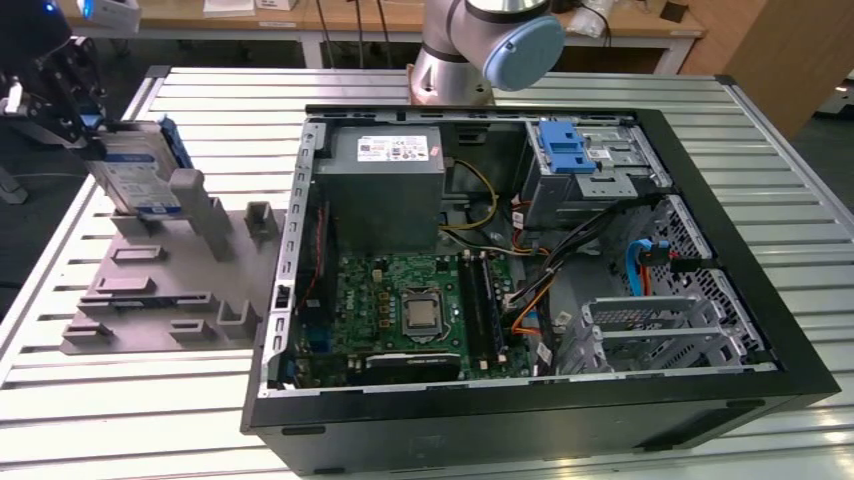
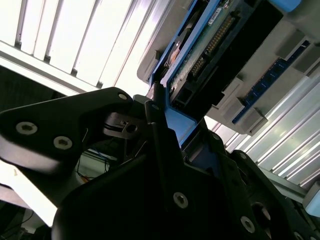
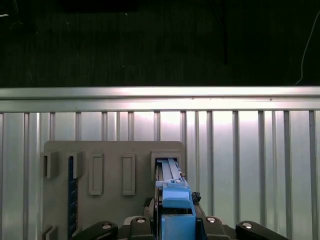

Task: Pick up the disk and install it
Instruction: 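Pick up the disk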

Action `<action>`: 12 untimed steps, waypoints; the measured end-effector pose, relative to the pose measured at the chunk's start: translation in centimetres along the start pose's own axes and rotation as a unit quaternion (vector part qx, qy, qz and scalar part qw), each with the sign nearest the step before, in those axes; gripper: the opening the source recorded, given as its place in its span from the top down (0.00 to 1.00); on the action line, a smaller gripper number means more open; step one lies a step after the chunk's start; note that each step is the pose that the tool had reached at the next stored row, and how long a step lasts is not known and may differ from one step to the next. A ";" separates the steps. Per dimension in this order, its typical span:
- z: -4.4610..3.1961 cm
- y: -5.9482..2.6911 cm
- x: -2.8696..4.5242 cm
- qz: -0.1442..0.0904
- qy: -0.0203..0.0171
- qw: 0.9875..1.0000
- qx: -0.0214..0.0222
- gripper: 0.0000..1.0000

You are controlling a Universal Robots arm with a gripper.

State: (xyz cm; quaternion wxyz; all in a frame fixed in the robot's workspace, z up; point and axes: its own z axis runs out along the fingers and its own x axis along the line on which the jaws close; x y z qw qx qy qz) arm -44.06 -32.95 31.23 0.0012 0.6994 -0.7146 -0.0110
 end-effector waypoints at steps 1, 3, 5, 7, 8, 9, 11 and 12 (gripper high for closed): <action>-0.03 0.00 0.00 0.000 0.000 1.000 0.000 0.64; -0.08 0.00 0.00 0.000 0.000 1.000 0.000 0.64; -0.13 0.00 -0.01 0.000 0.000 1.000 0.000 0.64; -0.18 0.00 -0.01 0.000 0.000 1.000 0.000 0.64; -0.21 0.00 -0.02 0.000 0.000 1.000 0.000 0.64; -0.23 0.01 -0.02 0.000 0.000 1.000 0.000 0.64; -0.28 0.00 -0.02 0.000 0.000 1.000 0.000 0.64; -0.31 0.01 -0.03 0.000 0.000 1.000 0.000 0.64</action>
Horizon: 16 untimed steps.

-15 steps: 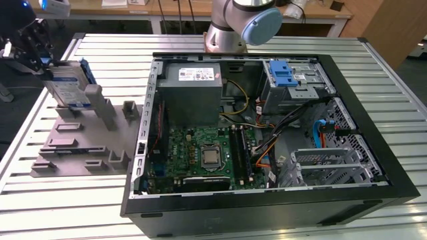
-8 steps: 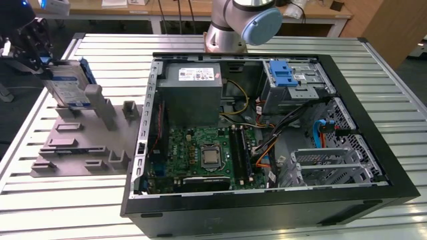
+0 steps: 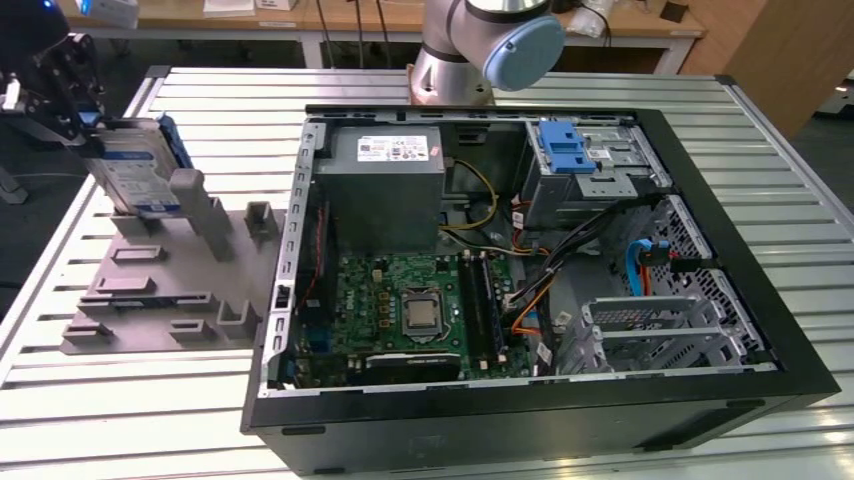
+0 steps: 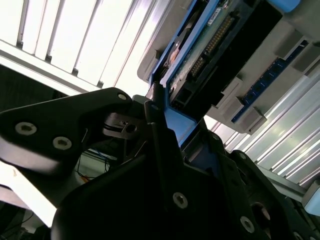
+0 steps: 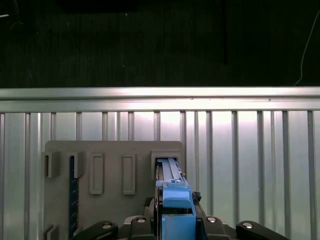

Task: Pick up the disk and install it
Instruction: 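Pick up the disk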

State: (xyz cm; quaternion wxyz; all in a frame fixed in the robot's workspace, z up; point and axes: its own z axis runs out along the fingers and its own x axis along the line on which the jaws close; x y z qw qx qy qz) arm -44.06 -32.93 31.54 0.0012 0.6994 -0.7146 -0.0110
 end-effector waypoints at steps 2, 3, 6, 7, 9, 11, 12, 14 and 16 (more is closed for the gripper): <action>-0.05 0.00 0.00 0.000 0.000 1.000 0.000 0.64; -0.07 0.00 0.00 0.000 0.000 1.000 0.000 0.64; -0.15 0.00 -0.01 0.000 0.000 1.000 0.000 0.64; -0.18 0.00 -0.01 0.000 0.000 1.000 0.000 0.64; -0.23 0.00 -0.01 0.000 0.000 1.000 0.000 0.64; -0.29 0.00 -0.01 0.000 0.000 1.000 0.000 0.64; -0.31 0.00 -0.02 0.000 0.000 1.000 0.000 0.64; -0.37 0.01 -0.02 0.000 0.000 1.000 0.000 0.64; -0.39 0.00 -0.02 0.000 0.000 1.000 0.000 0.64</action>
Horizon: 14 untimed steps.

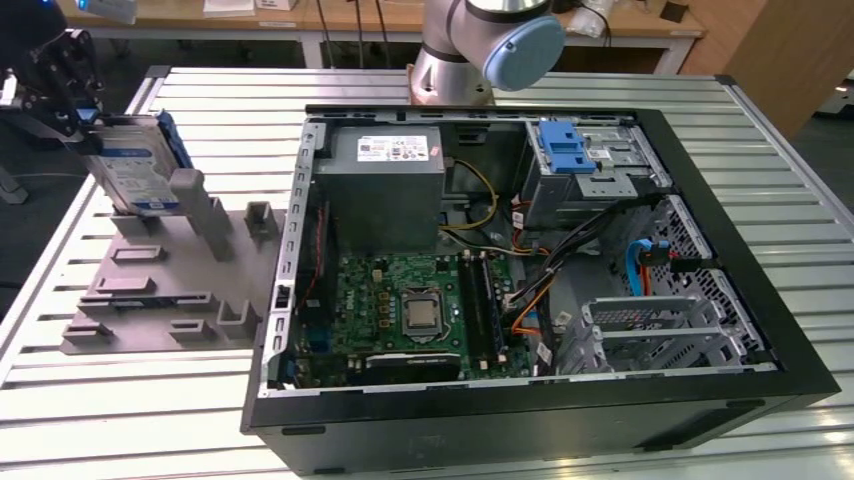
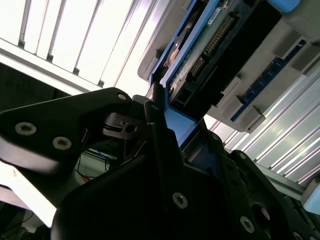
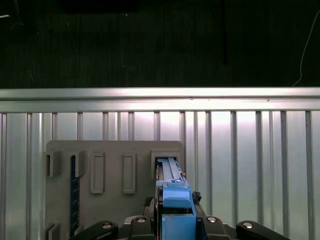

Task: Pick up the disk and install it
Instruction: 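Pick up the disk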

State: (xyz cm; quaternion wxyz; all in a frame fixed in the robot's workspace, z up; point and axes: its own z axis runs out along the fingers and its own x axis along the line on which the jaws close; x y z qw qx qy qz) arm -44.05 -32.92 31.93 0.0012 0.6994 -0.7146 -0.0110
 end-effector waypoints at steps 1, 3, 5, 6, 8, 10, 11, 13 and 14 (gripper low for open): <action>0.00 0.00 0.00 0.000 0.000 1.000 0.000 0.64; -0.24 0.01 0.00 0.000 0.000 1.000 0.000 0.64; -0.27 0.01 0.00 0.000 0.000 1.000 0.000 0.64; -0.29 0.01 -0.01 0.000 0.000 1.000 0.000 0.64; -0.83 0.02 -0.03 0.000 0.000 1.000 0.000 0.64; -1.10 0.02 -0.07 0.000 0.000 1.000 0.000 0.64; -1.11 0.02 -0.08 0.000 0.000 1.000 0.000 0.64; -1.17 0.02 -0.08 0.000 0.000 1.000 0.000 0.64; -1.21 0.03 -0.08 0.000 0.000 1.000 0.000 0.64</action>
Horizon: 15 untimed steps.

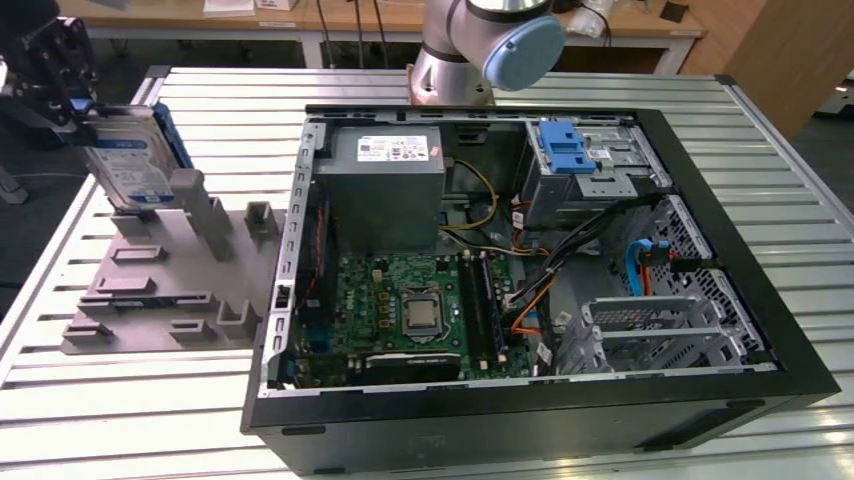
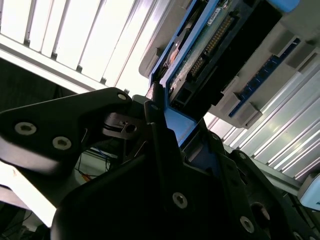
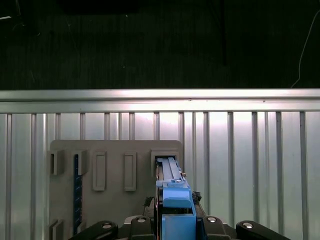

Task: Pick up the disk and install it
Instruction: 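Pick up the disk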

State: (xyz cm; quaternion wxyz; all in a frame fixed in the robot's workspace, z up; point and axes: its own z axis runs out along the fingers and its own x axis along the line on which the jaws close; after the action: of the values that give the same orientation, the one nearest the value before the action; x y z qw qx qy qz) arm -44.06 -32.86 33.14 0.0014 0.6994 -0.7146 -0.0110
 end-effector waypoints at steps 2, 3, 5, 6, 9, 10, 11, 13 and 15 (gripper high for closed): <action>-0.09 0.00 0.00 0.000 0.000 1.000 0.000 0.64; -0.15 0.00 0.00 0.000 0.000 1.000 0.000 0.64; -0.31 0.00 -0.01 0.000 0.000 1.000 0.000 0.64; -0.38 0.01 -0.02 0.000 0.000 1.000 0.000 0.64; -0.58 0.01 -0.03 0.000 0.000 1.000 0.000 0.64; -0.62 0.01 -0.03 0.000 0.000 1.000 0.000 0.64; -0.66 0.01 -0.03 0.000 0.000 1.000 0.000 0.64; -0.69 0.01 -0.04 0.000 0.000 1.000 0.000 0.64; -0.70 0.01 -0.04 0.000 0.000 1.000 0.000 0.64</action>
State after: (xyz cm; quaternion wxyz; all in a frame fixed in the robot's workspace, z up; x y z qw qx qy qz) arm -44.06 -32.83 33.83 0.0012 0.6994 -0.7146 -0.0110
